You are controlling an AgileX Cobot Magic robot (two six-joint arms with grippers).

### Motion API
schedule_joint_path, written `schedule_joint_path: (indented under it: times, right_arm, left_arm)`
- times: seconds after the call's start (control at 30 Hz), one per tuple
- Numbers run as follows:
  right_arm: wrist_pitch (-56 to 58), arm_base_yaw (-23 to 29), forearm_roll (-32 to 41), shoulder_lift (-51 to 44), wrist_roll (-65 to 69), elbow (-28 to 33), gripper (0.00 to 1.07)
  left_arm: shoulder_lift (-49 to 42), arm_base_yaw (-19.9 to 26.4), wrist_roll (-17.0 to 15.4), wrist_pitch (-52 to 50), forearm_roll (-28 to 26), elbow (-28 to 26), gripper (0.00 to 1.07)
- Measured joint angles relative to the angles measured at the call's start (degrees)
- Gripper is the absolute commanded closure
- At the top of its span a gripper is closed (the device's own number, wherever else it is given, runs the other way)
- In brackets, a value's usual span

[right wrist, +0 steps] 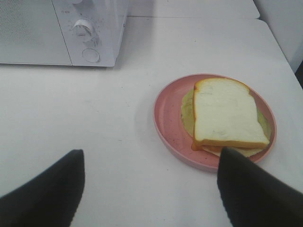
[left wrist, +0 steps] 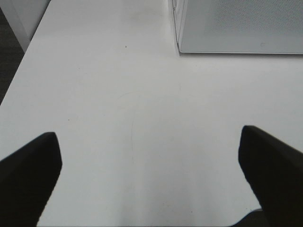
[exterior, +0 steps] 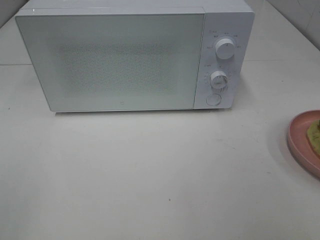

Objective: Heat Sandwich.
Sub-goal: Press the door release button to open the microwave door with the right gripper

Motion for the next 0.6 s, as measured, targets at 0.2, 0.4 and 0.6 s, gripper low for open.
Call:
schedule_joint_path:
  times: [0.2,0.4,0.6]
  right_arm:
    - [0.00,0.00,0.00,0.00,0.00,0.00,0.32]
    - [0.00,0.00,0.00,0.00,0.00,0.00,0.32]
    - [0.00,0.00,0.00,0.11,0.00,-0.63,0.32]
  left_arm:
    - [0.00,0.00,0.00,0.00,0.00,0.00,0.10]
    - [0.00,0.00,0.00,0.00,0.00,0.00,0.10]
    - [0.00,0.00,0.00,0.00,0.00,0.00,0.10]
